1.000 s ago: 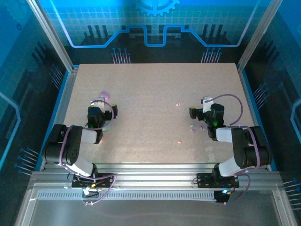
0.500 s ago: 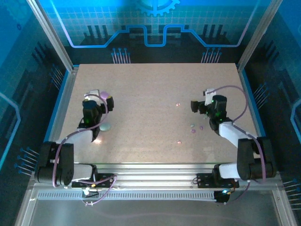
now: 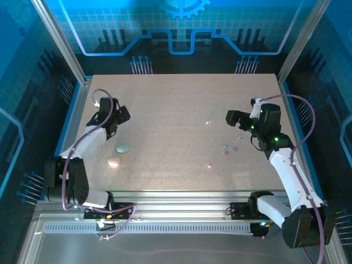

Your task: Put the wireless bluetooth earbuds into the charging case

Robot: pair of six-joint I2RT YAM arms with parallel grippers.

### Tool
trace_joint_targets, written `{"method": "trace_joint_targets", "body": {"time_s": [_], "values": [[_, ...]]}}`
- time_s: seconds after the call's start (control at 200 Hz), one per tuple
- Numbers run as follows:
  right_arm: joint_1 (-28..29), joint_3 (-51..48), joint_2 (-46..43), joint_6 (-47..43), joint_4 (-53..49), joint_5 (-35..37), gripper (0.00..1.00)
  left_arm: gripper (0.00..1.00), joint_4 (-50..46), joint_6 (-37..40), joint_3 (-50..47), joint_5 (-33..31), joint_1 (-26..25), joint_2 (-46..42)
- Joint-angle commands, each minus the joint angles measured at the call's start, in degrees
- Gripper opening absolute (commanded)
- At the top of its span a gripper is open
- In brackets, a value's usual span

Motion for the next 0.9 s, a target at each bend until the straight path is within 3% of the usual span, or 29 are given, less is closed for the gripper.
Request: {"method": "trace_joint_targets", "body": {"time_s": [0.0,0.44,0.895], "values": [[0.11,-0.41,-1.2,2.45,-4.76,-2.99,1.0,0.85,-7.88,-6.2,3.31,1.23,0.67,3.23],[2.34,-1.64,-1.37,5.79,-6.69,-3.61,1.0,0.82,-23.34,-12.7,30.3,-0.75,0.77,25.97],[2.74,-2.03,-4.42,6.53,-11.09,-0.61,1.0,0.76,-28.76,-17.47,43.09,-0.18,1.24,38.45]]}}
